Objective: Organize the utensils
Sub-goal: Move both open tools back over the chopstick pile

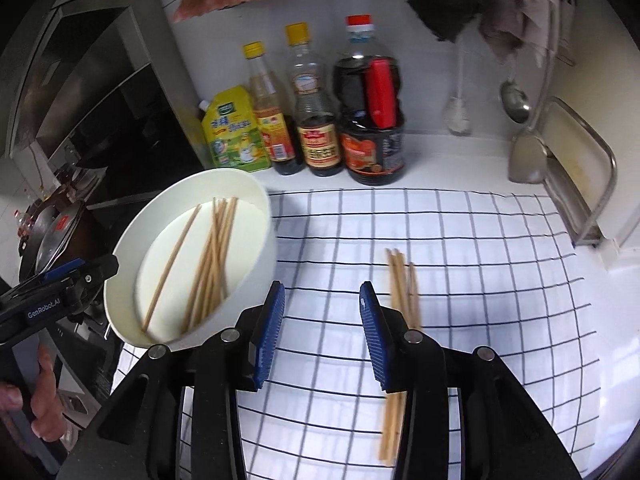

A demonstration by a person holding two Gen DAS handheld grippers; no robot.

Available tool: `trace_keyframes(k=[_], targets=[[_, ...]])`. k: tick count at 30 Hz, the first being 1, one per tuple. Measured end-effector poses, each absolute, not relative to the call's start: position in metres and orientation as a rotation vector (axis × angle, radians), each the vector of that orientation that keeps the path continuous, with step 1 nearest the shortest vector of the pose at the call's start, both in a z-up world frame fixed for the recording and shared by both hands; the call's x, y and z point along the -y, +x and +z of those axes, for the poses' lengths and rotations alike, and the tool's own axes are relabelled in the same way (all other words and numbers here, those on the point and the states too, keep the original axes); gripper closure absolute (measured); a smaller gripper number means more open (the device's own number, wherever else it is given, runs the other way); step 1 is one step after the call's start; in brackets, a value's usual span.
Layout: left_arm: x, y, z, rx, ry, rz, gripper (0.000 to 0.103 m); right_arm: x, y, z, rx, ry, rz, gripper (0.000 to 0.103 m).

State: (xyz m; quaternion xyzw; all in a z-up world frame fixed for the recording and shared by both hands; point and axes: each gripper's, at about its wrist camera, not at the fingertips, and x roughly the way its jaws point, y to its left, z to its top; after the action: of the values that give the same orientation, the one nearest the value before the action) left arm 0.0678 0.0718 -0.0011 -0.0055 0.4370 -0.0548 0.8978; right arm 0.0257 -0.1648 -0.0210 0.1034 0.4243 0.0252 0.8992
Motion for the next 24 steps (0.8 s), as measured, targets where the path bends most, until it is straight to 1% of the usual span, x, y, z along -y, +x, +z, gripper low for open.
trace_keyframes(k=[13,24], targets=[[-0.018,0.067,-0.004,-0.878,0.052,-0.164,0.026,0.239,-0.004,-0.042,-0.878,0.273,-0.076,0.065],[0.034,0.055,-0.017,-0.848,0.065,-0.174,0.026,0.264,-0.006,-0.079,-0.909,0.293,-0.04,0.065]])
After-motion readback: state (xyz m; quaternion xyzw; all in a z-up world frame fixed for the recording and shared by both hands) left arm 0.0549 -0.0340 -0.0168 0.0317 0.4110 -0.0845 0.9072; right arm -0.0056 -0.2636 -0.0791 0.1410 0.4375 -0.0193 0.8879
